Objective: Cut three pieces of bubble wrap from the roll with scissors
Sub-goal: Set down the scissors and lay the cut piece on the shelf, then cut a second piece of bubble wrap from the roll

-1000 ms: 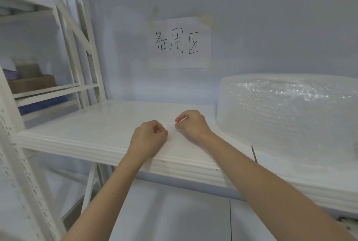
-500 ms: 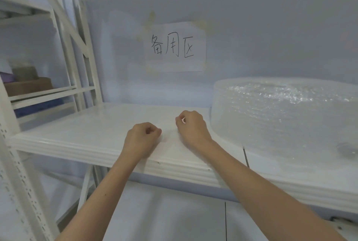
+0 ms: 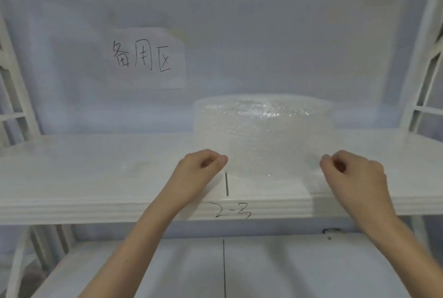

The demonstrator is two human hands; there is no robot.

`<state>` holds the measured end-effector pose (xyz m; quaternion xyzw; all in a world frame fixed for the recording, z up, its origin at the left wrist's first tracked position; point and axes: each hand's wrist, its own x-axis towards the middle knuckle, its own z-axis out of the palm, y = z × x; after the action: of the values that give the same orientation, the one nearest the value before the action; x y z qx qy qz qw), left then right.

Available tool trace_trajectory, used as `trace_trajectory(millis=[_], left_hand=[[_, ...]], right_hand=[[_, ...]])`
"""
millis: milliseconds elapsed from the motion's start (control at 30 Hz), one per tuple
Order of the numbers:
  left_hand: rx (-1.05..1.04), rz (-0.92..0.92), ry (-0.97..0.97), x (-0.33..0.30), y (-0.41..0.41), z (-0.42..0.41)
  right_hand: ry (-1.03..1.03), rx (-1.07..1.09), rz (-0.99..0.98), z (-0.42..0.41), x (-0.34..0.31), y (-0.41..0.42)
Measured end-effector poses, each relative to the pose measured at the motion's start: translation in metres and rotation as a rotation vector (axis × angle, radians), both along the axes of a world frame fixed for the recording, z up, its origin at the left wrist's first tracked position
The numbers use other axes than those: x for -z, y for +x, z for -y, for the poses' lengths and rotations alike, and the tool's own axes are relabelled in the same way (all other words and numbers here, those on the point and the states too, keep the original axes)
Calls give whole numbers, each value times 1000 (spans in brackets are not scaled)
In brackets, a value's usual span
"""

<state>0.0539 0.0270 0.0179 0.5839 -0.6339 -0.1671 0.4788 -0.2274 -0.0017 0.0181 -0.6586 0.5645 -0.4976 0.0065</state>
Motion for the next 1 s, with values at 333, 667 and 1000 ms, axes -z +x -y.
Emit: trace_trajectory(millis=[333, 667, 1000], left_hand=[[125, -33, 55, 11, -59, 17], [288, -50, 42, 11, -72, 3], [247, -196, 70, 12, -74, 2]], right_hand=[[424, 171, -347, 79, -5, -56], [584, 230, -467, 65, -29, -69], [374, -257, 565, 15, 2, -103]])
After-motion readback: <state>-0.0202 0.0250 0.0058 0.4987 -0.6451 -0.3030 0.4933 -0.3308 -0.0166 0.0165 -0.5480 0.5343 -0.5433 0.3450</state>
